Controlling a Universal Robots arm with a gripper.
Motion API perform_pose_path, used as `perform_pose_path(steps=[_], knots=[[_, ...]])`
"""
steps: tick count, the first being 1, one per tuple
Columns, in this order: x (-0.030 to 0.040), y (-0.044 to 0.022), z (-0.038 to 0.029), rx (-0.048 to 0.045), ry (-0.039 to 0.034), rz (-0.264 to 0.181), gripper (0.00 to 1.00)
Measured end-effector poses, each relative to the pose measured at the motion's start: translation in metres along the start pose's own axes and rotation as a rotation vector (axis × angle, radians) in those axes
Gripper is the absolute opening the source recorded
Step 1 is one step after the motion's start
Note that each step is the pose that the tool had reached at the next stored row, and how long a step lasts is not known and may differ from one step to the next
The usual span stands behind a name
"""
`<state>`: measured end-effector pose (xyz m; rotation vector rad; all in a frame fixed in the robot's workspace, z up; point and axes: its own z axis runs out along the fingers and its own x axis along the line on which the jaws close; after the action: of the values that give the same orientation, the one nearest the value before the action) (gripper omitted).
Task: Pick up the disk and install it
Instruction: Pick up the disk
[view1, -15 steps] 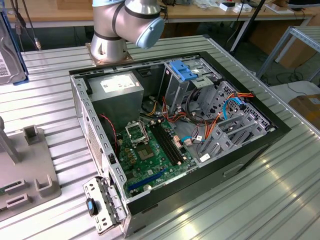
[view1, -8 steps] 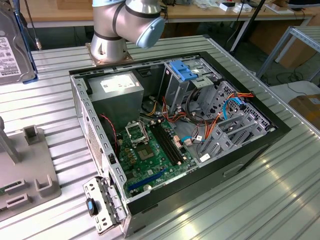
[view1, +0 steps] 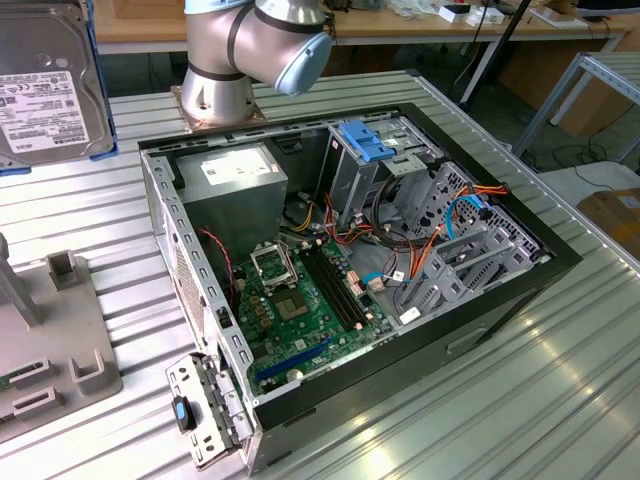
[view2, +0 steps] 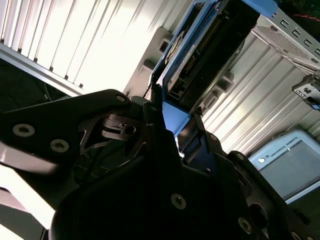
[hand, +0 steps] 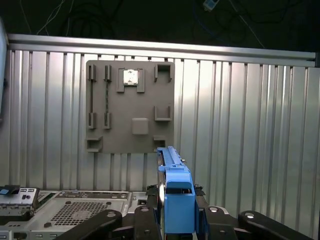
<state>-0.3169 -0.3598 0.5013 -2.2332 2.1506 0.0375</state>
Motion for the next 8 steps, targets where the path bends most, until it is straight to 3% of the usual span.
perform_pose_path(steps=[8], knots=[[0.0014, -0.0357, 0.0004, 0.0, 0.0, 0.0, 0.36]])
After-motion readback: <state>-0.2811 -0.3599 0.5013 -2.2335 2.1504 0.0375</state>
